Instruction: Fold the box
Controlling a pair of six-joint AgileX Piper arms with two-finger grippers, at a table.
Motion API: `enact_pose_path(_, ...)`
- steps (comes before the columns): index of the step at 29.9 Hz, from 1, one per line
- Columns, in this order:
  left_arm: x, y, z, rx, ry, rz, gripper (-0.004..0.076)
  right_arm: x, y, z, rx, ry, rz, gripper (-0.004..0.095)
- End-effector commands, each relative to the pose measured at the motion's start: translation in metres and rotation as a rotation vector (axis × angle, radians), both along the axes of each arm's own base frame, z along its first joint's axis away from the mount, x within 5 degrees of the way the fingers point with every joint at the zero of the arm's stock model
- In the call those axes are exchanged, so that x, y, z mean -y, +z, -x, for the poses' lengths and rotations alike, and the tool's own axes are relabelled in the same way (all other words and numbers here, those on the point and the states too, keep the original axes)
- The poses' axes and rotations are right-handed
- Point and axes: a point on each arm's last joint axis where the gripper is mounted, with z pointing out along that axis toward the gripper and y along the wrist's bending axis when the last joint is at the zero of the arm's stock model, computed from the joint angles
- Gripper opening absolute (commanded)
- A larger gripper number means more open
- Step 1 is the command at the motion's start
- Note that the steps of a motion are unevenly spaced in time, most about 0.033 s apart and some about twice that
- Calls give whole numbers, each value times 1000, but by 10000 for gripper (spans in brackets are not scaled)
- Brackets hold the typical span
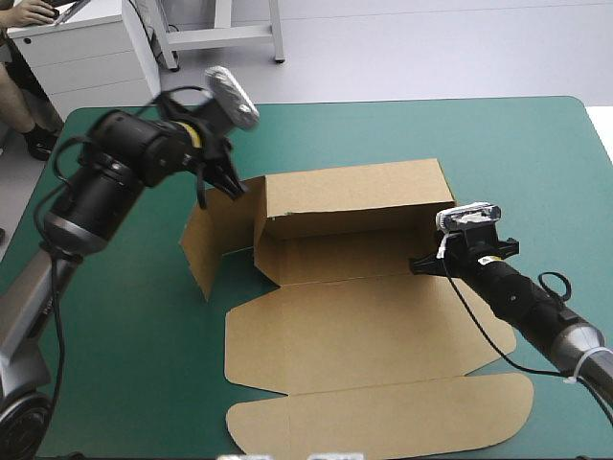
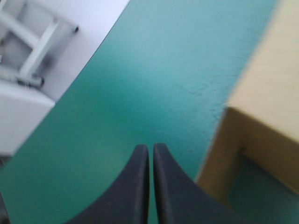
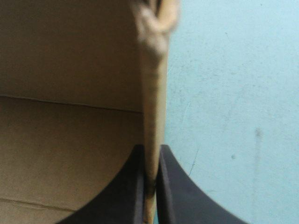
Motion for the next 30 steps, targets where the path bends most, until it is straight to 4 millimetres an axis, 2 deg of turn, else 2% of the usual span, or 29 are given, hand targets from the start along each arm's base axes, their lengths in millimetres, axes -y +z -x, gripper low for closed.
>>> enact_pose_path(1,-59,25,-10,29,340,314,13,0,11,-2,39,-13,-18,-19)
enact_pose_path(3,-96,20,-21,0,504,401,13,0,11,-2,39,-13,-18,-18)
enact_pose_path(6,-140,11,-29,-49,642,483,13,0,11,-2,39,-13,-18,-19)
enact_pose_path(11,-186,-12,-30,-142,741,640,13,0,11,-2,36,-13,-22,-19)
enact_pose_path(17,-210,-50,-30,-245,778,802,13,0,10,-2,30,-8,-23,-19)
enact_pose_path(22,-215,-78,-30,-285,822,801,13,-2,15,-4,20,-22,-77,-18)
enact_pose_path(26,-216,-96,-30,-306,851,809,13,-7,39,-12,-34,34,-183,-18)
enact_pose_path(30,-216,-99,-30,-308,857,810,11,-2,75,-20,-87,73,-294,-17)
